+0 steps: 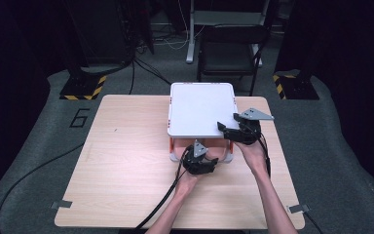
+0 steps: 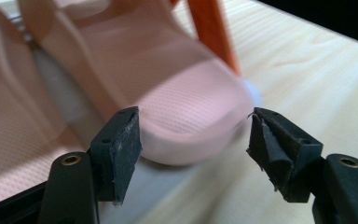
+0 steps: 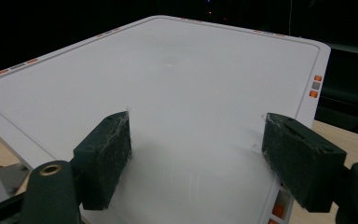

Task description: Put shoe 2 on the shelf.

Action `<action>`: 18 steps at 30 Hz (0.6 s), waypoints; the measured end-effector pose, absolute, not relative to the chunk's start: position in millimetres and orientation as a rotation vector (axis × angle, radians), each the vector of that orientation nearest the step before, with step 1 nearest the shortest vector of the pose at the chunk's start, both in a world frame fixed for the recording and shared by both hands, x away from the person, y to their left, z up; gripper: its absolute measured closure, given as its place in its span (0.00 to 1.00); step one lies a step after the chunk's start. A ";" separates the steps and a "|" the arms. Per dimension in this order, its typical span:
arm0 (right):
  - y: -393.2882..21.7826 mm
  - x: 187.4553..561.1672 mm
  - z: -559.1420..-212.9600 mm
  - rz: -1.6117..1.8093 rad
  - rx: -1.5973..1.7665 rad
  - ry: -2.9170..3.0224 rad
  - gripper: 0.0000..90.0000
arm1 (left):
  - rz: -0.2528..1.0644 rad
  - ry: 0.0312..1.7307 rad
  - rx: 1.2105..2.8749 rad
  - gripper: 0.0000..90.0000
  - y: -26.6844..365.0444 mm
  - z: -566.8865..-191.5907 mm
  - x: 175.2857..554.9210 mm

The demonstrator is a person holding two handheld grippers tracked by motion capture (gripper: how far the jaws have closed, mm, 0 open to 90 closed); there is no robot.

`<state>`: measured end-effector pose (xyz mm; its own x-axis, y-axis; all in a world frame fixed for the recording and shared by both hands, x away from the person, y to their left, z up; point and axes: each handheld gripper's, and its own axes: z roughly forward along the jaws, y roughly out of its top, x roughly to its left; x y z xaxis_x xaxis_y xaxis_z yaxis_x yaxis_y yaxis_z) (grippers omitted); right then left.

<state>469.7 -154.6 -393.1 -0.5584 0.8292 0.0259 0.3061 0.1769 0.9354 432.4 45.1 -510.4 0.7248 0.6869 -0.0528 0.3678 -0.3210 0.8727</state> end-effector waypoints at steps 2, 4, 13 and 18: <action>-154.4 469.7 -393.2 1.377 1.066 1.959 0.26 | 0.379 0.783 1.918 0.32 49.6 -505.9 424.6; -154.9 469.6 -393.2 1.377 1.062 1.961 0.26 | 0.379 0.717 1.912 0.28 61.7 -497.3 413.4; -160.9 450.7 -385.4 1.424 1.024 1.866 0.22 | 0.401 0.656 1.770 0.21 157.1 -453.5 372.9; -169.6 425.0 -379.7 1.454 1.007 1.803 0.19 | 0.494 0.731 1.711 0.21 220.8 -446.2 363.8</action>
